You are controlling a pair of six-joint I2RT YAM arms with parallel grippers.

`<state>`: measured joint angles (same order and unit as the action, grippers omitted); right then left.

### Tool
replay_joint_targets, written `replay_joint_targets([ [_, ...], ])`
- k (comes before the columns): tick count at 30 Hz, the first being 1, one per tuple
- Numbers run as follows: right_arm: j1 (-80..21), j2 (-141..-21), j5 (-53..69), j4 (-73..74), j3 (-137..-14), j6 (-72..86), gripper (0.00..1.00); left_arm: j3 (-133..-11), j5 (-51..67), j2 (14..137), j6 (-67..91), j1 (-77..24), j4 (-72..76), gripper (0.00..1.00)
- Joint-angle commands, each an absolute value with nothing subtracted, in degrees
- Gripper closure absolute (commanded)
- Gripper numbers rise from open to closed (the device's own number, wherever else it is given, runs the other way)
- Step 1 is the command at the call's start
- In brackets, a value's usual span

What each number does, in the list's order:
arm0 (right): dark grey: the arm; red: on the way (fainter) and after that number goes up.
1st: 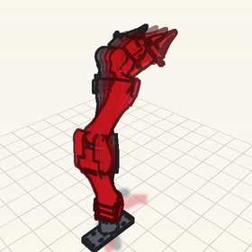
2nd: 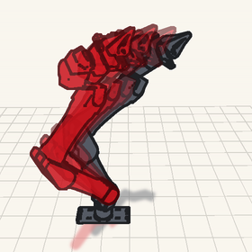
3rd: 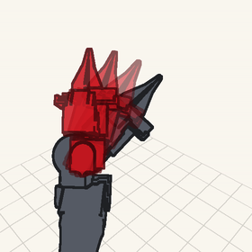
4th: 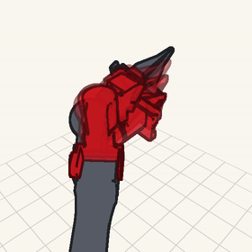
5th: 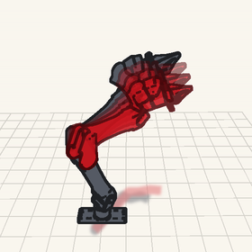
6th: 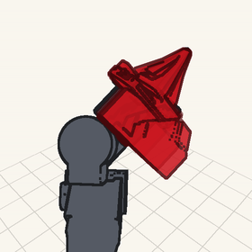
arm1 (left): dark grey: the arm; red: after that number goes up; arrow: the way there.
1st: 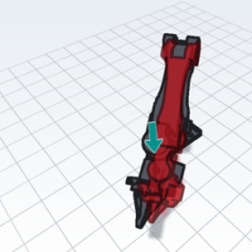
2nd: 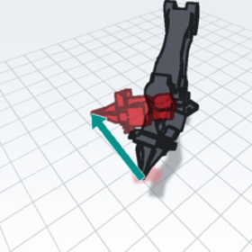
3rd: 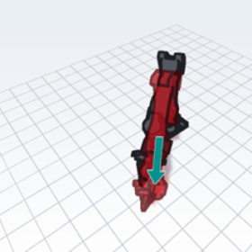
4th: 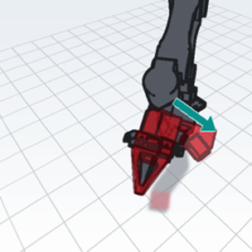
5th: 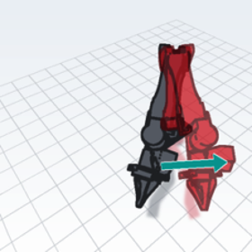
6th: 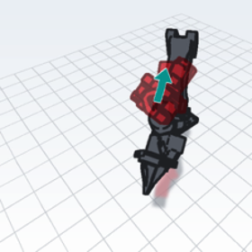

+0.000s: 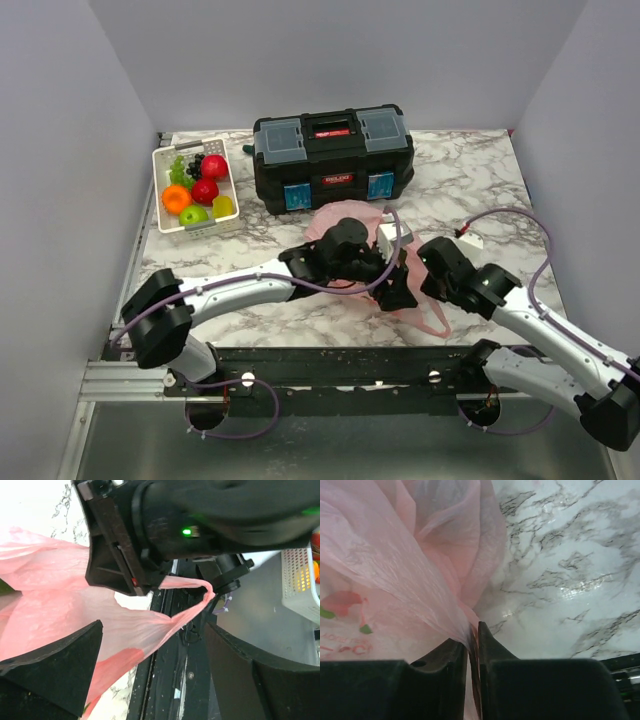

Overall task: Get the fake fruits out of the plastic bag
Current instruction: Take out the fake fruit from the plastic bag.

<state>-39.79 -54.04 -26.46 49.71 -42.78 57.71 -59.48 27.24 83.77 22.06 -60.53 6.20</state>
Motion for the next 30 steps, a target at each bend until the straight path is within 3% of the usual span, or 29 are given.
replay_joint_targets([
  [1, -39.7, -50.1, -24.7, 49.9, -42.5, 60.4, 0.94, -64.3, 22.4, 89.4, 23.1, -61.3, 5.0, 0.21],
  [3, -39.7, -49.1, -24.4, 51.5, -43.1, 60.2, 0.99, -65.2, 18.6, 91.2, 23.2, -61.3, 3.9, 0.24],
  [9, -39.7, -45.5, -19.3, 48.3, -42.7, 54.8, 0.99, -64.3, 8.8, 92.8, 25.2, -60.1, 3.7, 0.29],
  [13, -39.7, -46.7, -11.1, 41.8, -41.3, 48.7, 0.99, -60.0, 8.5, 92.2, 30.4, -56.5, 6.5, 0.31],
  [17, -39.7, -53.1, -3.2, 31.1, -43.4, 43.2, 0.99, -53.2, 11.1, 89.3, 35.0, -52.4, 12.4, 0.33],
  [23, -41.0, -69.0, 10.3, 20.6, -55.9, 35.9, 0.99, -45.6, 7.4, 81.5, 34.0, -47.8, 9.0, 0.36],
  [26, -46.0, -73.3, 10.7, 21.2, -61.6, 33.3, 0.99, -41.7, 4.0, 75.9, 30.7, -46.6, 7.9, 0.36],
  [30, -48.0, -70.7, 9.6, 21.4, -58.6, 35.1, 0.99, -39.8, 4.6, 73.6, 28.7, -46.6, 7.5, 0.36],
])
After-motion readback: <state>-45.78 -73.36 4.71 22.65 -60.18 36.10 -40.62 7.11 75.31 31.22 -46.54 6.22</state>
